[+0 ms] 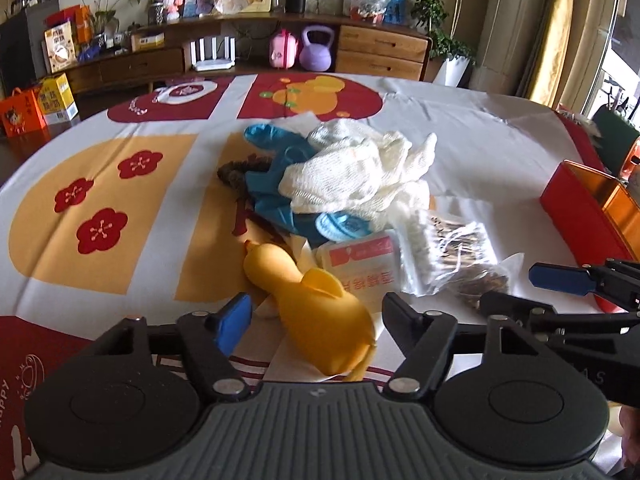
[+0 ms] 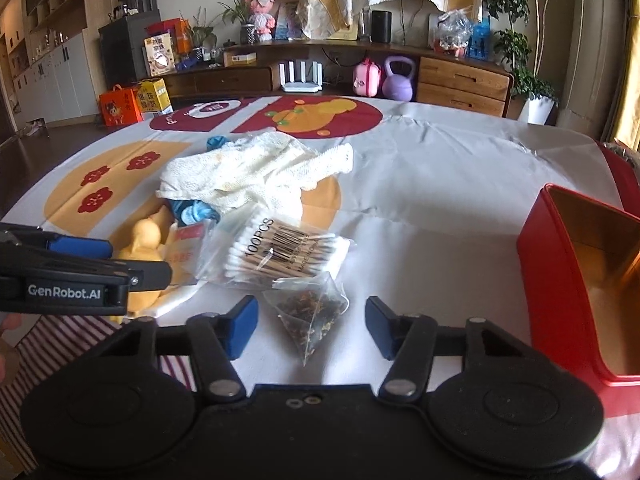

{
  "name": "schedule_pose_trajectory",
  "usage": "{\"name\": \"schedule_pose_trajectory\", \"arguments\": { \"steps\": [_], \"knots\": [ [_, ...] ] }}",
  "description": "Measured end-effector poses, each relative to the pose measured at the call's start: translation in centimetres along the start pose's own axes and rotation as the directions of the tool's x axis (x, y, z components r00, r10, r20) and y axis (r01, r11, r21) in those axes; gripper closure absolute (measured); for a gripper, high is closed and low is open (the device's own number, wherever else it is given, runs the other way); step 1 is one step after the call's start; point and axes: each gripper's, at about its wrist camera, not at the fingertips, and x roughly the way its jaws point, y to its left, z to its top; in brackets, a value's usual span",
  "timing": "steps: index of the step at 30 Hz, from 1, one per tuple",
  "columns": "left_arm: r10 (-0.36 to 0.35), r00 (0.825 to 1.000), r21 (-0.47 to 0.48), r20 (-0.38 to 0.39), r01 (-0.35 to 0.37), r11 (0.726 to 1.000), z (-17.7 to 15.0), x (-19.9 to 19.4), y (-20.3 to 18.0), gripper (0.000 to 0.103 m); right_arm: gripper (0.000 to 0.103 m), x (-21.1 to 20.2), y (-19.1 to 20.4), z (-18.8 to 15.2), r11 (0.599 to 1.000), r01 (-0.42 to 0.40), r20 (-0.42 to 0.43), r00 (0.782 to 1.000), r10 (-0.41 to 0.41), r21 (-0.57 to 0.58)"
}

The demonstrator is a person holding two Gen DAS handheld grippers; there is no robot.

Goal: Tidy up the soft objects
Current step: 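Lower the left tool onto the yellow duck while the right tool grasps the tea bag, then lift the yellow duck with the left tool while the right tool lifts the tea bag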

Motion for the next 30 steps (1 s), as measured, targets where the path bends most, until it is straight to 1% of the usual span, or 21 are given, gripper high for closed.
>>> {"name": "schedule_pose_trajectory", "arguments": {
  "steps": [1, 3, 5, 6, 7, 9, 11, 13, 16, 18, 19, 21, 26, 30],
  "knots": [
    [0.000, 1.000, -0.006, -0.002, 0.000, 1.000, 0.0, 0.1, 0.1, 0.032, 0.051, 0.2, 0.0, 0.0, 1.000, -0.003, -0.004, 1.000, 0.003, 0.006],
    [-0.005, 1.000, -0.017, -0.006, 0.005, 1.000, 0.0, 0.3, 0.4, 0.039, 0.057, 0.4, -0.1, 0.0, 1.000, -0.007, -0.006, 1.000, 0.007, 0.014],
    [-0.020, 1.000, -0.026, -0.010, 0.020, 0.999, -0.1, 0.4, 0.6, 0.040, 0.060, 0.7, -0.1, 0.0, 1.000, -0.001, -0.012, 1.000, 0.001, 0.014],
    [-0.025, 1.000, -0.030, -0.010, 0.025, 0.999, -0.1, 0.4, 0.6, 0.043, 0.063, 0.9, -0.1, 0.0, 1.000, 0.002, -0.015, 1.000, -0.002, 0.016],
    [-0.030, 1.000, -0.032, -0.009, 0.030, 0.999, -0.1, 0.4, 0.6, 0.045, 0.063, 0.9, -0.1, 0.0, 1.000, 0.003, -0.017, 1.000, -0.003, 0.020],
    [-0.051, 0.999, -0.040, -0.010, 0.050, 0.998, -0.1, 0.4, 0.7, 0.052, 0.069, 0.9, 0.0, -0.2, 1.000, -0.001, -0.023, 1.000, 0.001, 0.024],
    [-0.068, 0.998, -0.051, -0.011, 0.068, 0.996, -0.2, 0.3, 0.8, 0.055, 0.071, 0.7, 0.1, -0.3, 1.000, 0.003, -0.019, 1.000, -0.003, 0.022],
    [-0.068, 0.998, -0.048, -0.008, 0.068, 0.997, -0.2, 0.2, 0.8, 0.058, 0.072, 0.6, 0.3, -0.2, 1.000, 0.004, -0.018, 1.000, -0.004, 0.021],
    [-0.074, 0.997, -0.056, -0.011, 0.074, 0.996, -0.1, 0.1, 1.0, 0.063, 0.079, 0.6, 0.5, -0.2, 1.000, 0.006, -0.021, 1.000, -0.006, 0.012],
    [-0.072, 0.997, -0.053, -0.010, 0.072, 0.996, -0.1, -0.1, 0.9, 0.068, 0.086, 0.5, 0.7, -0.2, 1.000, 0.010, -0.024, 1.000, -0.010, 0.008],
    [-0.071, 0.997, -0.051, -0.008, 0.070, 0.996, -0.1, -0.2, 0.9, 0.069, 0.087, 0.4, 0.8, -0.2, 1.000, 0.009, -0.023, 1.000, -0.009, 0.008],
    [-0.069, 0.998, -0.046, -0.002, 0.069, 0.997, 0.0, -0.5, 0.9, 0.070, 0.095, 0.1, 0.8, -0.2, 1.000, 0.007, -0.017, 1.000, -0.007, 0.007],
    [-0.062, 0.998, -0.044, 0.003, 0.062, 0.997, -0.1, -1.2, 0.9, 0.072, 0.102, -1.2, 1.0, -0.1, 1.000, -0.001, 0.007, 1.000, 0.000, 0.011],
    [-0.057, 0.998, -0.054, 0.012, 0.058, 0.997, -0.2, -2.4, 1.2, 0.072, 0.103, -2.7, 1.1, -0.1, 1.000, -0.007, 0.034, 0.999, 0.007, 0.020]
  ]
}}
